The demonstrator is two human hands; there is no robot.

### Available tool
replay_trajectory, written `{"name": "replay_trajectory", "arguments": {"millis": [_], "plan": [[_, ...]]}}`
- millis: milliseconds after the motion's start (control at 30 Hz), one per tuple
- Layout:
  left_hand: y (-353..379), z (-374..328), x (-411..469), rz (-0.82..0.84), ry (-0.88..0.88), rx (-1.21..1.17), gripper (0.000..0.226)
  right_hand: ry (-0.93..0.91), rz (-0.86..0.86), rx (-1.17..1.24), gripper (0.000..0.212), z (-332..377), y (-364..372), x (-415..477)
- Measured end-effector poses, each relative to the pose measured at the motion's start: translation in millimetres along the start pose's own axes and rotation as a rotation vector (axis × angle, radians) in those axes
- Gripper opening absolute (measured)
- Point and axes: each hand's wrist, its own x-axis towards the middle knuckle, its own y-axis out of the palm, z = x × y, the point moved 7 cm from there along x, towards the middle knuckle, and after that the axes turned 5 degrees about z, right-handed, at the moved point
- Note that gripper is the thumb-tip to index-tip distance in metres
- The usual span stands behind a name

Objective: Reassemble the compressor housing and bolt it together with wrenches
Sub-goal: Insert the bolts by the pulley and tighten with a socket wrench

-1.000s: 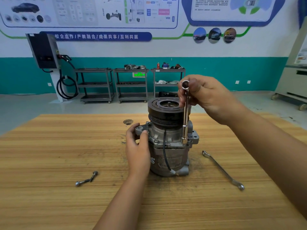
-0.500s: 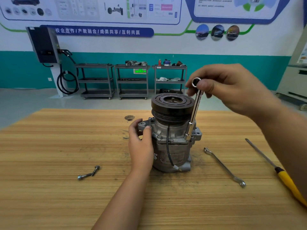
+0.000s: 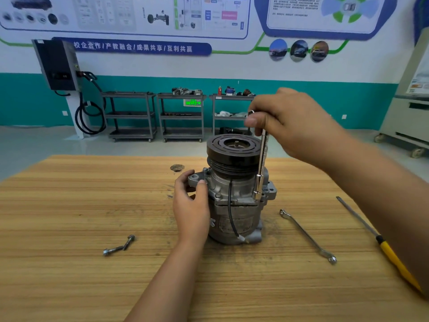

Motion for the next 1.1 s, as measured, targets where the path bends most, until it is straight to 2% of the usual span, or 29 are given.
{"name": "replay_trajectory", "arguments": {"millis": [133, 200, 267, 333, 433, 500, 600, 667, 800, 900, 1000, 1100], "plan": [[1, 0, -1, 0.004, 0.001, -0.014, 0.027, 0.157, -0.056, -0.187, 0.036, 2, 9, 10], [0, 1, -1, 0.004, -0.006, -0.009, 0.025, 0.192, -0.091, -0.207, 0.033, 1, 14, 10], [1, 1, -1, 0.012, -0.018, -0.006, 0.023, 0.192, -0.083, -0.023, 0.034, -4, 16, 7], [3, 1, -3, 0.027, -0.031, -0.009, 0.023, 0.179, 0.004, 0.248, 0.033, -9, 18, 4], [8, 2, -10, 0.089, -0.060, -0.004, 0.044, 0.149, 0.127, 0.328, 0.023, -16, 21, -3], [13, 1, -13, 0.129, -0.078, 0.014, 0.064, 0.119, 0.009, 0.407, 0.023, -22, 13, -5], [15, -2, -16, 0.141, -0.075, 0.034, 0.074, 0.141, -0.268, 0.747, 0.025, -43, -2, -16], [16, -1, -17, 0.134, -0.074, 0.040, 0.074, 0.268, -0.310, 0.829, 0.023, -67, 9, -26], [16, -1, -17, 0.136, -0.081, 0.033, 0.074, 0.669, -0.155, 0.803, 0.029, -117, 87, -60], [17, -2, -17, 0.164, -0.064, 0.039, 0.081, 0.900, -0.089, 0.957, 0.033, -132, 144, -91], [17, -1, -19, 0.183, -0.061, 0.027, 0.082, 0.933, -0.115, 1.165, 0.034, -129, 176, -102], [17, 4, -15, 0.183, -0.105, -0.047, 0.081, 0.904, -0.186, 1.198, 0.039, -126, 181, -102]]}}
